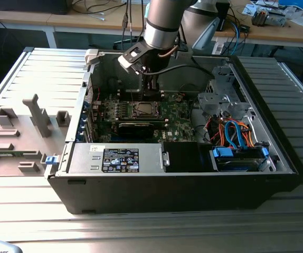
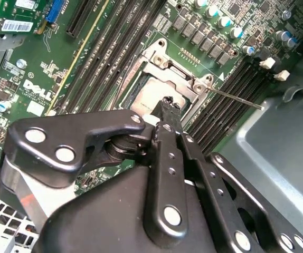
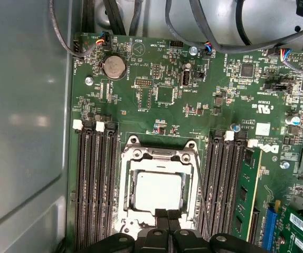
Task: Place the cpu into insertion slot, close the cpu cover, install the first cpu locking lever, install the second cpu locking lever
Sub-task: 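Close the cpu cover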
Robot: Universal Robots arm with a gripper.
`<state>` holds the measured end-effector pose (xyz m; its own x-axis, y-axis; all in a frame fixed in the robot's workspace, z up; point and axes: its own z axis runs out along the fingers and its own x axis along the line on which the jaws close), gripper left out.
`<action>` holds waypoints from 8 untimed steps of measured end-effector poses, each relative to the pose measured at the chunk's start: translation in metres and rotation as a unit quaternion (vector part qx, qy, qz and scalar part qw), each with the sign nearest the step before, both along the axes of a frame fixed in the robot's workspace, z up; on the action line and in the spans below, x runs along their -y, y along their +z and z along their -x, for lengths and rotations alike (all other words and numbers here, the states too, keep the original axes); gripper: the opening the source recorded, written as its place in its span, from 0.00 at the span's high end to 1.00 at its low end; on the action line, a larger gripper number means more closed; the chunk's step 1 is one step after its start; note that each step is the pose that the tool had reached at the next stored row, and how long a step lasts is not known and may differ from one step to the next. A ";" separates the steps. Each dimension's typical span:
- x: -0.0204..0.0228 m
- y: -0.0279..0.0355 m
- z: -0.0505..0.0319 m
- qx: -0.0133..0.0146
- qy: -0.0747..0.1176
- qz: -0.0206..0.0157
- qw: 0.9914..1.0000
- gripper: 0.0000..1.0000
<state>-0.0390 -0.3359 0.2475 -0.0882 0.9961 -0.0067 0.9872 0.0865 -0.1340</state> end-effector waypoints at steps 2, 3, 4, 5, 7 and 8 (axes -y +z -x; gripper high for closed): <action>0.0000 0.0001 0.0000 0.000 0.000 0.000 1.000 0.89; 0.0000 0.0001 0.0000 0.000 0.000 0.000 1.000 0.89; 0.0000 0.0001 0.0000 0.000 0.000 0.000 1.000 0.89; 0.0000 0.0002 0.0000 0.000 0.000 0.000 1.000 0.89; 0.0000 0.0003 0.0000 0.000 0.000 0.000 1.000 0.89; 0.0000 0.0003 0.0000 0.000 0.000 0.000 1.000 0.89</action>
